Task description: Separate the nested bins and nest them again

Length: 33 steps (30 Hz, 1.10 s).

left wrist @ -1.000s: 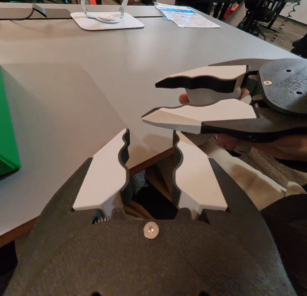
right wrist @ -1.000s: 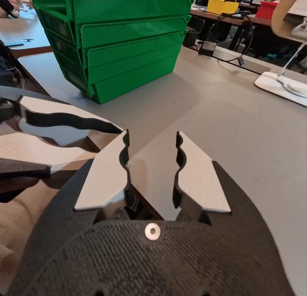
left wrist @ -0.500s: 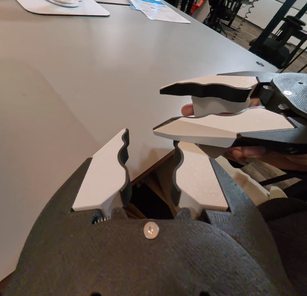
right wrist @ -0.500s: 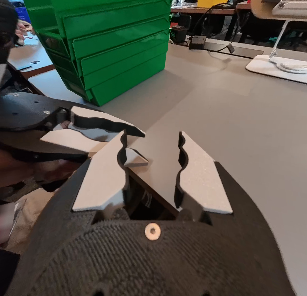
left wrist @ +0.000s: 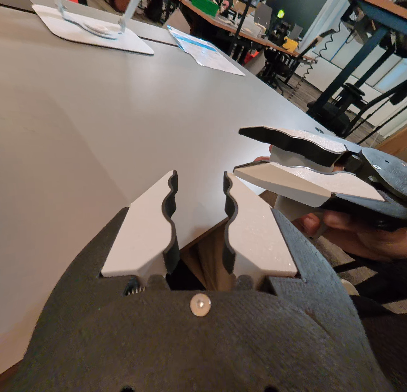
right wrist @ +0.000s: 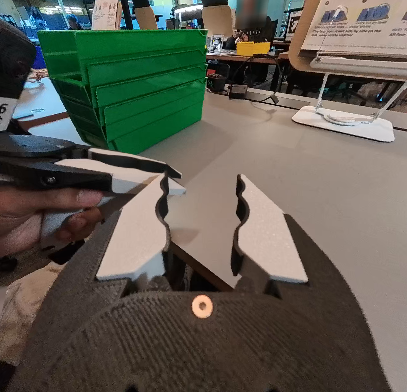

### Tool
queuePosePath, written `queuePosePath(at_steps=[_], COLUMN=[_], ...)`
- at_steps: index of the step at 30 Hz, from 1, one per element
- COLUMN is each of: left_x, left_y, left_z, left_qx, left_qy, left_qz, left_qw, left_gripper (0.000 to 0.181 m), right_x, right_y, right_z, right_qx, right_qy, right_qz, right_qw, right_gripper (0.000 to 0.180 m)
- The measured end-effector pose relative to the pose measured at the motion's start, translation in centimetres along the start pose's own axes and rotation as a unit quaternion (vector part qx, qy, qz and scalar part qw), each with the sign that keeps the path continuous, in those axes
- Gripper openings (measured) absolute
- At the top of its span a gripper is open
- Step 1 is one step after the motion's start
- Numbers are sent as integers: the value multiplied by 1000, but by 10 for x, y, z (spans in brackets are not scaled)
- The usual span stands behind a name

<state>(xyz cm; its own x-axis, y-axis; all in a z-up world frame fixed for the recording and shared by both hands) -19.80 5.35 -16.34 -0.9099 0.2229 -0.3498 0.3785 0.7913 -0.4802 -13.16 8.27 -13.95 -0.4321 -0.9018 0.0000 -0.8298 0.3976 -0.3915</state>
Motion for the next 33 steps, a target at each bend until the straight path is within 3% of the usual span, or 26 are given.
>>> queuePosePath(at_steps=[12,33], left_x=[5,1], left_y=[-9,-7], left_z=[-5,-4], left_qx=[-26,-18], left_qy=[28,32], left_qz=[-33,-20], left_qw=[999,999], left_gripper=[38,38], right_x=[-2,-3], right_y=[4,12], right_z=[4,19], right_qx=[17,73], right_qy=[15,-5], right_qz=[-7,2], right_qw=[1000,997], right_gripper=[58,55])
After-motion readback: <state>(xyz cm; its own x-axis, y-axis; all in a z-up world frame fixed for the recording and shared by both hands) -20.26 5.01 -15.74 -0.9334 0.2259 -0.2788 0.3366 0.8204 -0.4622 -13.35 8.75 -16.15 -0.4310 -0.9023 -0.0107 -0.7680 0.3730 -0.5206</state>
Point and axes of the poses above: each gripper's, where its closed fingertips meet, y out along the fingers, z out of its underside, x = y × z across the jaws, the point moved 4 cm from there along -y, back along the fingers, and after that the axes turned 14 degrees about x, right-handed, at the moved point
